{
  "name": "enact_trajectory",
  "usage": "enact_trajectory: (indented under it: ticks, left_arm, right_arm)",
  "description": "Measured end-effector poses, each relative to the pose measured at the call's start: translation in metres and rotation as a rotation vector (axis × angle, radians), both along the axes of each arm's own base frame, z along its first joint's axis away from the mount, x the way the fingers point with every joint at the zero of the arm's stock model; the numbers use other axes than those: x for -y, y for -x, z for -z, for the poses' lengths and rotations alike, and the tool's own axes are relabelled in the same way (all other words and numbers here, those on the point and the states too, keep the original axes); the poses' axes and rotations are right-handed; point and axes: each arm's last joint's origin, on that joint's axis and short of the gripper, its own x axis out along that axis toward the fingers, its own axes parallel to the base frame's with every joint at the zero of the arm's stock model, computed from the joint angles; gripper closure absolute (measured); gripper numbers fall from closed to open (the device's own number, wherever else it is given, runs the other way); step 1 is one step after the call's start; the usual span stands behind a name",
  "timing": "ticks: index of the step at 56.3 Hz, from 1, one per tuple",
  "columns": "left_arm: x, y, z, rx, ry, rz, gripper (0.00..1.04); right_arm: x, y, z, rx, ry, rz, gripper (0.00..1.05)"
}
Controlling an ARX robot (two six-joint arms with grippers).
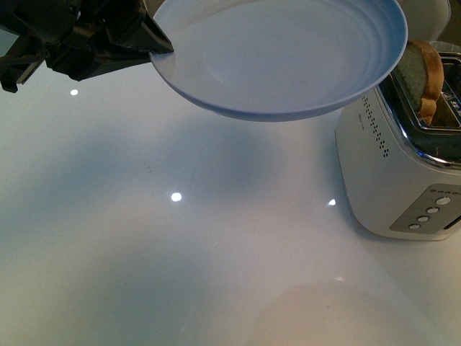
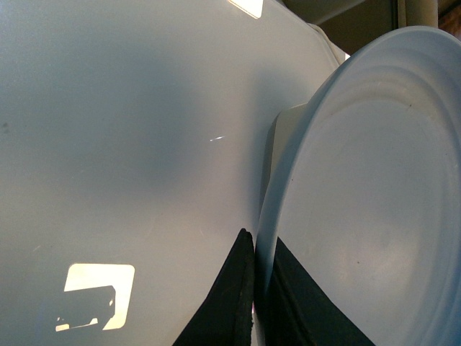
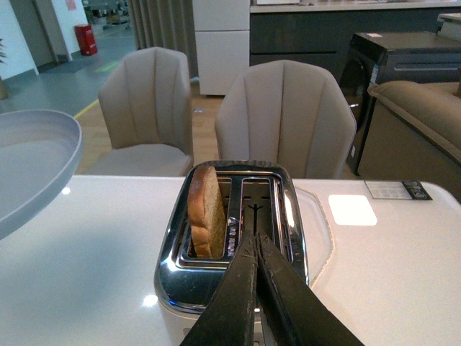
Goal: Left arm holds plate, right arm toasts bread
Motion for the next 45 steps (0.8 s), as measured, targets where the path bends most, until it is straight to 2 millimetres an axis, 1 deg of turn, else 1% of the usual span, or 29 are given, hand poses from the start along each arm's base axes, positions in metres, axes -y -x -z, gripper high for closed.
enact_trajectory:
  ticks: [25, 29, 33, 45]
  left_arm:
    - [-0.001, 0.002, 0.001, -0.001, 0.001, 0.005, 1.02]
    - [-0.001, 0.002, 0.001, -0.001, 0.003, 0.008, 1.02]
    - [-0.001, 0.002, 0.001, -0.001, 0.002, 0.006, 1.02]
    - [-0.001, 0.002, 0.0, 0.001, 0.004, 0.009, 1.02]
  right_arm:
    - [0.0, 0.009, 0.001, 0.0, 0.0, 0.0, 1.03]
    - [0.0, 0.016, 0.005, -0.034, 0.0, 0.001, 1.03]
    - [0.0, 0.019, 0.004, -0.01, 0.0, 0.0, 1.03]
    - [0.0, 0.02, 0.003, -0.006, 0.0, 0.0, 1.03]
